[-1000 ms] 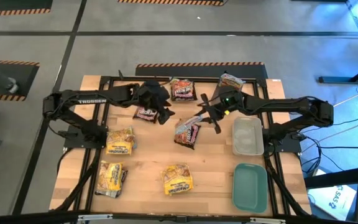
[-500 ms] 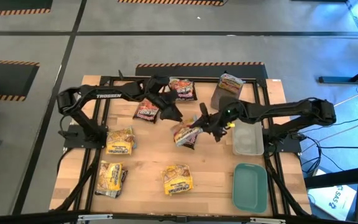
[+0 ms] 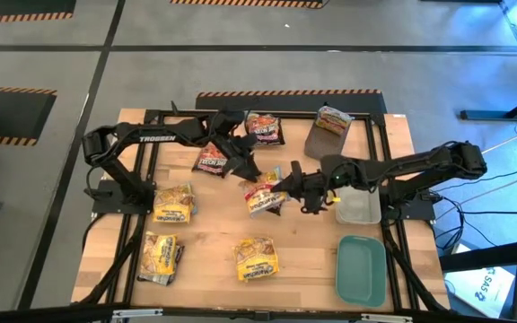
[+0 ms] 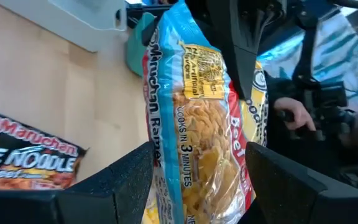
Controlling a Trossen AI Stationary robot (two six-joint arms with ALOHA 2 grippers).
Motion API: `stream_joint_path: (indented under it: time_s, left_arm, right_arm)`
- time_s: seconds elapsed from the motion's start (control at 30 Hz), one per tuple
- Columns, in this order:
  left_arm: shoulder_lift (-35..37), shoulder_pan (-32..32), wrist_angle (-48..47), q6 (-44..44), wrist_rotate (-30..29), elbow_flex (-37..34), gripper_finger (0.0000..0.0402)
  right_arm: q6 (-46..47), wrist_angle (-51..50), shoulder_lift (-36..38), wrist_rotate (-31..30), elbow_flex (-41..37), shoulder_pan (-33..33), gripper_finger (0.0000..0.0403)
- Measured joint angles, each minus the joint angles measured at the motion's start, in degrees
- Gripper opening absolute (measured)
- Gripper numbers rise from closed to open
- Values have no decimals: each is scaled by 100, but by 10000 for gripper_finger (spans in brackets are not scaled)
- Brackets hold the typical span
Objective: Sort Maruchan noodles
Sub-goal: Put the blue noodle pack into the black bin
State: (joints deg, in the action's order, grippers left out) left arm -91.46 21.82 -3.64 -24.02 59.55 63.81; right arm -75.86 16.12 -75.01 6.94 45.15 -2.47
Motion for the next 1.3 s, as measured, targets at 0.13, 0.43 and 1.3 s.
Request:
stream_joint_path:
  time_s: [0.13, 0.43, 1.3]
  left_arm:
    - [1, -94, 59, -147, 114, 0, 245]
    - [4, -154, 75, -272, 144, 2, 245]
    - [4, -341, 714, -948, 185, 2, 175]
  right_arm:
    - [-502, 90, 1, 58, 0, -71, 53]
    - [-1307, 484, -4, 151, -3, -190, 53]
    - [-1374, 494, -21, -695, 9, -117, 68]
